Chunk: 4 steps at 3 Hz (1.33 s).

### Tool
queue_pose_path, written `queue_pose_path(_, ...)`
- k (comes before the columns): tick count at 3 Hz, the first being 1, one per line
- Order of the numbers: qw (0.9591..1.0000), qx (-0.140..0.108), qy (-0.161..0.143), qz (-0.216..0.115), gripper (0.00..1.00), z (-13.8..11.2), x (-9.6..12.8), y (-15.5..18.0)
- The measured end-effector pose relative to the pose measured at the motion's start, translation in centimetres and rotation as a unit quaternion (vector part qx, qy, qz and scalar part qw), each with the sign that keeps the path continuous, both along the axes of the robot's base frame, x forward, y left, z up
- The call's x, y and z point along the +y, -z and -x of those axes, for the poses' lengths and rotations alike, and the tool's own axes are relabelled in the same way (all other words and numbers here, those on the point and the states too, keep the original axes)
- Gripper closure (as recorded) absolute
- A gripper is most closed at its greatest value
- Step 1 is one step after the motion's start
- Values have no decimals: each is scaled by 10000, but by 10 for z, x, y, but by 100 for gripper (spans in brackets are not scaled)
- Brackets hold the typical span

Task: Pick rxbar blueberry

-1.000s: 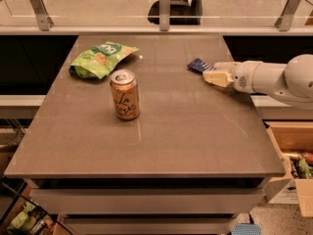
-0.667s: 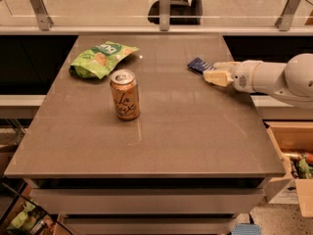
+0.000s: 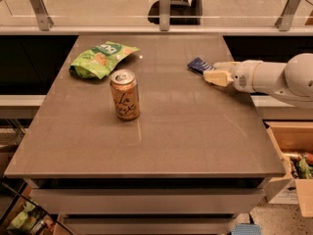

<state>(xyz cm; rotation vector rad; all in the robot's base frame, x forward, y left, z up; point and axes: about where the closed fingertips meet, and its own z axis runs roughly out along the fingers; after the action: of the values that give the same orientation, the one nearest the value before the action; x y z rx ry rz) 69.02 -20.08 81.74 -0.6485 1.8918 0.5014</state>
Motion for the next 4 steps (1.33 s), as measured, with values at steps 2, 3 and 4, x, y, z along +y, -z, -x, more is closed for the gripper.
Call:
queue_pose_path(2,10000,0,-1,1,100,0,0,0)
queue_pose_path(3,10000,1,-1,1,100,0,0,-1)
queue_pose_path(4,10000,1,-1,1,100,0,0,-1)
